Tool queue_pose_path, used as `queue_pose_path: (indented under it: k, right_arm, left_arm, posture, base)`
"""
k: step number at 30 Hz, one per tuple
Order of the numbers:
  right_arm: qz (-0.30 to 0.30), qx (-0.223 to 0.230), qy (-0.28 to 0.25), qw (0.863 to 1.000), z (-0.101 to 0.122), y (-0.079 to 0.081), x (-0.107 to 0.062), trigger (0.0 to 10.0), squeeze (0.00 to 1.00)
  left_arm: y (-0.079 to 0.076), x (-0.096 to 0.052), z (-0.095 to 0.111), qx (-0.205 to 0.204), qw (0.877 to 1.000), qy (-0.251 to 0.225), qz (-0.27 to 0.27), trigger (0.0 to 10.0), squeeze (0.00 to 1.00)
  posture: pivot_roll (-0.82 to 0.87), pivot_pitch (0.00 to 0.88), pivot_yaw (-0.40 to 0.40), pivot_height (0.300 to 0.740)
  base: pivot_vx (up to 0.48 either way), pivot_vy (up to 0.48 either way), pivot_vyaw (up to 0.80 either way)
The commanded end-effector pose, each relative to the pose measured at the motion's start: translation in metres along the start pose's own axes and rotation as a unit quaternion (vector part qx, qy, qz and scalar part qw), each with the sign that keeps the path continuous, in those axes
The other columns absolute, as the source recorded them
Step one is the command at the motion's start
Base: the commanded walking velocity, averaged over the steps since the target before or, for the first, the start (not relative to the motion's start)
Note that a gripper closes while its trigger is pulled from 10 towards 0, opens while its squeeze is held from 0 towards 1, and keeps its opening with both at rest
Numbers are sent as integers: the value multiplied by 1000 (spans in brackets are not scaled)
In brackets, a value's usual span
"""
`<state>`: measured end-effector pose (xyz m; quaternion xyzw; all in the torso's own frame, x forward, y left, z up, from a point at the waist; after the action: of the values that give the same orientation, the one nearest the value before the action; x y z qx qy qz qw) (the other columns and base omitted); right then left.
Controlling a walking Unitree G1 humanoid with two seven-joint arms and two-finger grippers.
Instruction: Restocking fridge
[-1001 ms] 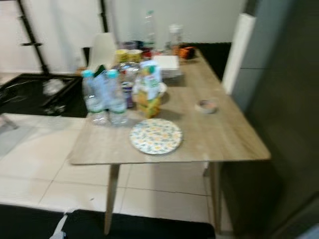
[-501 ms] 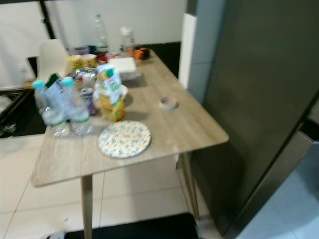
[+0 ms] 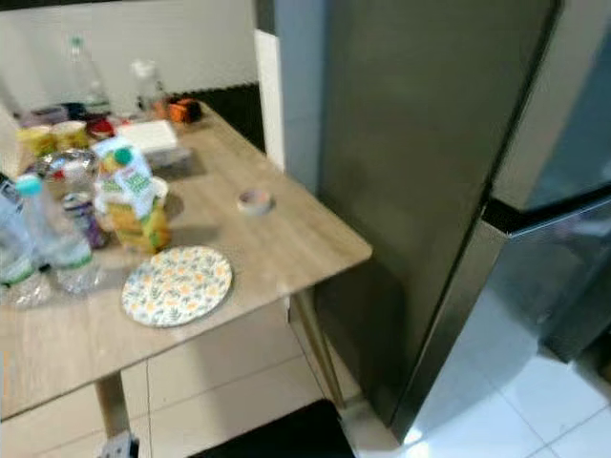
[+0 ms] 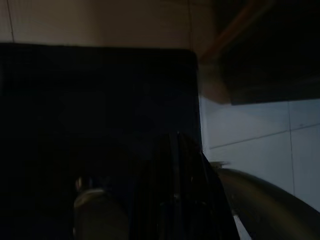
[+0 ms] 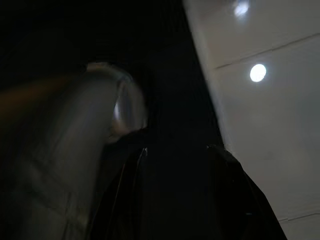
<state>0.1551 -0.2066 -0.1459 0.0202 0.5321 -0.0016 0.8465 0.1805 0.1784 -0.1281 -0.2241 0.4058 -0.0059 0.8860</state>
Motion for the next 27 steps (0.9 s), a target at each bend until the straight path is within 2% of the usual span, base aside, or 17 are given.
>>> queue_pose_path:
  k: [1,4,5,6,10,12,13,14,16,19,20,23,24,25,26,27]
  right_arm:
    - [13,-1,-4,1000,1,9,1,10000,0]
    - [23,-8,-15,1000,7,12,2,10000,0]
    - [37,-24,-32,999,19,17,2,10000,0]
    - [37,-24,-32,999,19,17,2,10000,0]
    - [71,-61,-70,993,46,28,3,10000,0]
    - [80,-69,-78,991,52,31,2,10000,0]
    - [105,-77,-95,987,63,39,1,10000,0]
    - [105,-77,-95,987,63,39,1,10000,0]
    - [170,-92,-131,972,86,58,-4,10000,0]
    - [299,-110,-185,930,120,91,-22,10000,0]
    - [348,-119,-202,908,132,101,-31,10000,0]
    - [431,-124,-217,867,150,115,-50,10000,0]
    - [463,-129,-223,848,156,119,-59,10000,0]
    - [526,-142,-234,805,165,125,-78,10000,302]
    - [526,-142,-234,805,165,125,-78,10000,302]
    - [556,-151,-243,780,171,128,-91,10000,698]
  left_arm:
    - [7,-5,-11,-6,1000,16,9,10000,0]
    - [7,-5,-11,-4,1000,19,9,10000,0]
    - [6,-4,-9,-11,1000,14,8,10000,0]
    - [6,-4,-9,-11,1000,14,8,10000,0]
    - [11,-5,-9,-10,999,15,27,10000,0]
    - [11,-5,-9,-8,999,16,28,10000,0]
    - [11,-5,-9,-7,999,15,27,10000,0]
    - [11,-5,-9,-7,999,15,27,10000,0]
    - [10,-5,-9,-6,1000,14,26,10000,0]
    - [11,-5,-9,-7,1000,13,28,10000,0]
    - [12,-6,-9,-9,999,12,30,10000,0]
    - [14,-7,-10,-9,999,12,33,10000,0]
    - [14,-7,-10,-9,999,12,34,10000,0]
    - [15,-7,-10,-7,999,12,37,10000,0]
    - [15,-7,-10,-7,999,12,37,10000,0]
    - [15,-7,-10,-7,999,12,38,10000,0]
  posture:
    - [-63,0,51,740]
    - [-63,0,51,740]
    - [-65,0,54,740]
    - [-65,0,54,740]
    - [-65,0,54,740]
    - [-65,0,54,740]
    - [-65,0,54,740]
    - [-65,0,54,740]
    - [-65,0,54,740]
    - [-65,0,54,740]
    - [-65,0,54,740]
    - [-63,0,47,740]
    - [-63,0,47,740]
    - [-63,0,45,740]
    - [-63,0,45,740]
    - [-63,0,45,740]
  base:
    - [0,-255,0]
    - [0,-472,0]
    - [0,0,0]
    - [0,0,0]
    - [0,0,0]
    - [0,0,0]
    - [0,0,0]
    - [0,0,0]
    - [0,0,0]
    - [0,0,0]
    - [0,0,0]
    - [0,0,0]
    - [0,0,0]
    - [0,0,0]
    - [0,0,0]
    - [0,0,0]
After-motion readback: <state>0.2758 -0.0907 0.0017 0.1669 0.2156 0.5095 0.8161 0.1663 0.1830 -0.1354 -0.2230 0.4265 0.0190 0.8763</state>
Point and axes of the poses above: a point about 5 cm out from each wrist's last joint towards the gripper, its own x axis pointing out of the wrist towards the gripper, its own z axis along the axis of the wrist's last joint, y = z × x, the point moved 5 cm from there along x, pointing out of the wrist towards the gripper, and after that the axes turned 5 degrees about x, right-handed, at the moved point
